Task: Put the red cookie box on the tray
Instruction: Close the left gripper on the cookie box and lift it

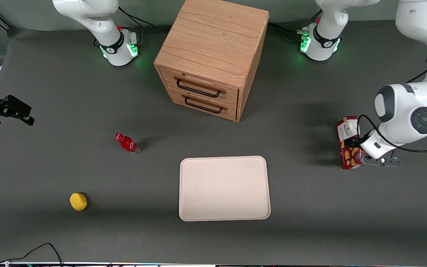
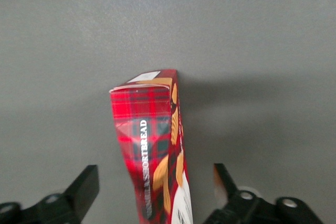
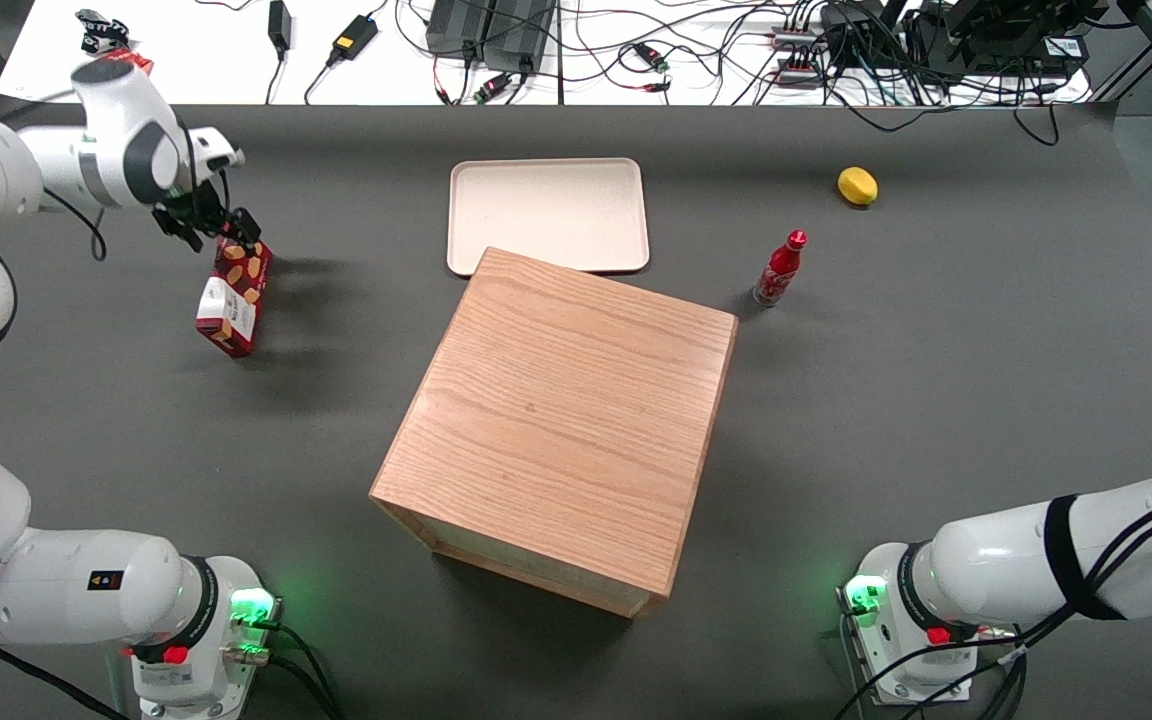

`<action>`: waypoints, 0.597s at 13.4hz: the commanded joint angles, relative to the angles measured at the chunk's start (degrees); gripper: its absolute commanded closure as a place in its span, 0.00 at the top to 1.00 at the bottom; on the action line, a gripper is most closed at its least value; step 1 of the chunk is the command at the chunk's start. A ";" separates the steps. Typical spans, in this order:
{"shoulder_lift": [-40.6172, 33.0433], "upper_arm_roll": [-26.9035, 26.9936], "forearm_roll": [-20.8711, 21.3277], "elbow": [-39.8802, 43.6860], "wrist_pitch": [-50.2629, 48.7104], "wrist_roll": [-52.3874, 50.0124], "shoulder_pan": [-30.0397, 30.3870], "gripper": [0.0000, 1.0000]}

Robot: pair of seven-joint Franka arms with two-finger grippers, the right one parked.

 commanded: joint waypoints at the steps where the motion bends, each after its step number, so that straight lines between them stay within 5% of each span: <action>1: -1.29 0.11 -0.18 -5.90 6.75 1.68 0.94 0.00; 8: -2.25 0.03 -1.41 -5.20 4.04 1.60 0.94 0.00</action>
